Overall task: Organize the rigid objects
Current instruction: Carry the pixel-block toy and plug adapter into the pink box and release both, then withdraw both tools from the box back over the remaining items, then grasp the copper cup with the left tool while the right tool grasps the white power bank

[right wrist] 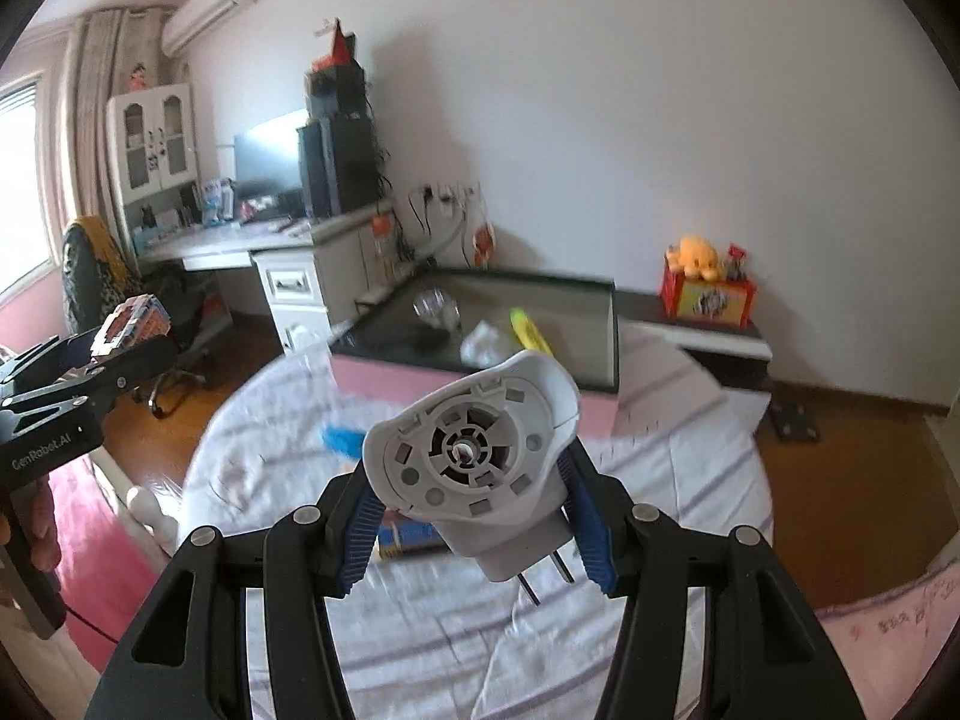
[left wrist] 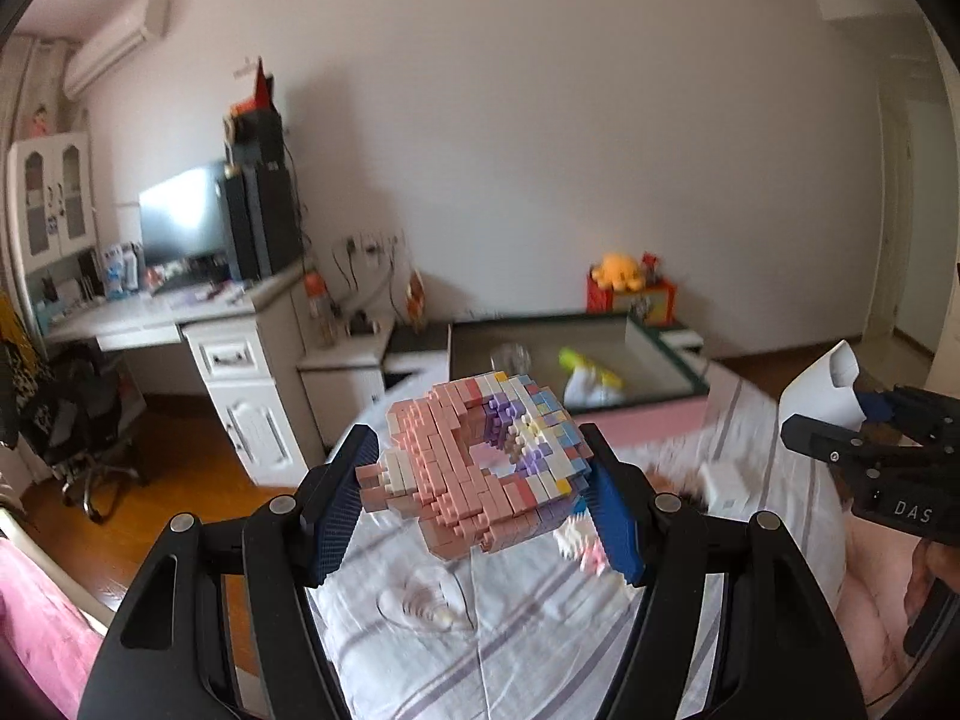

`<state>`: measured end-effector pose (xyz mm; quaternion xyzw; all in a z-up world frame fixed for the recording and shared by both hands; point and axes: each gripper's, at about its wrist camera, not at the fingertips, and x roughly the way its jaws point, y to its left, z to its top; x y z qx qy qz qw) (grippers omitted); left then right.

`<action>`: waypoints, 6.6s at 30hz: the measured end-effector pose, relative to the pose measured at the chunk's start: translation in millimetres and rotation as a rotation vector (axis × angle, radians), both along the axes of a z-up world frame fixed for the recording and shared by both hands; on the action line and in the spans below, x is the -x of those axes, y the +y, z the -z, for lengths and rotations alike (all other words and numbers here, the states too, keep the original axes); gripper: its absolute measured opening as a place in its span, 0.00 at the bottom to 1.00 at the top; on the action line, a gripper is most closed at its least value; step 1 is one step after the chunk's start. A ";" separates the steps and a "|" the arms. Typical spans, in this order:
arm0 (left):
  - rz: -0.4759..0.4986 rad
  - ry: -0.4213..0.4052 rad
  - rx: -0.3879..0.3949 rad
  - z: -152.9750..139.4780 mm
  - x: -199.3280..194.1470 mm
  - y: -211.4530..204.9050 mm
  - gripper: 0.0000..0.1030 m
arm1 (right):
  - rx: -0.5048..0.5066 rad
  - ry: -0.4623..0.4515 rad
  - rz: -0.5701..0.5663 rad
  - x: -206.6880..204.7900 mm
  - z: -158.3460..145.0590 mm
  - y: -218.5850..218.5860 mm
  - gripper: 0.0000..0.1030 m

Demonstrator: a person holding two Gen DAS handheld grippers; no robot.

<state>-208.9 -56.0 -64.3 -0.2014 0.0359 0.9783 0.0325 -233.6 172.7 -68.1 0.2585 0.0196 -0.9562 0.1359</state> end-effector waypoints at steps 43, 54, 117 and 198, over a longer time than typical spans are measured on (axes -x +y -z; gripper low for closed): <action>0.151 -0.275 0.107 45.9 262.6 83.6 0.66 | -0.110 -0.207 -0.029 240.9 36.9 16.2 0.55; 0.115 -0.444 0.151 98.0 309.1 94.8 0.67 | -0.152 -0.340 -0.041 275.6 87.3 15.2 0.55; -0.040 0.082 0.049 -17.0 -48.3 6.9 1.00 | -0.049 0.189 0.167 -58.5 -38.8 1.7 1.00; 0.284 -0.418 0.115 144.3 133.3 123.5 0.48 | -0.045 -0.332 0.133 110.1 131.7 60.3 0.40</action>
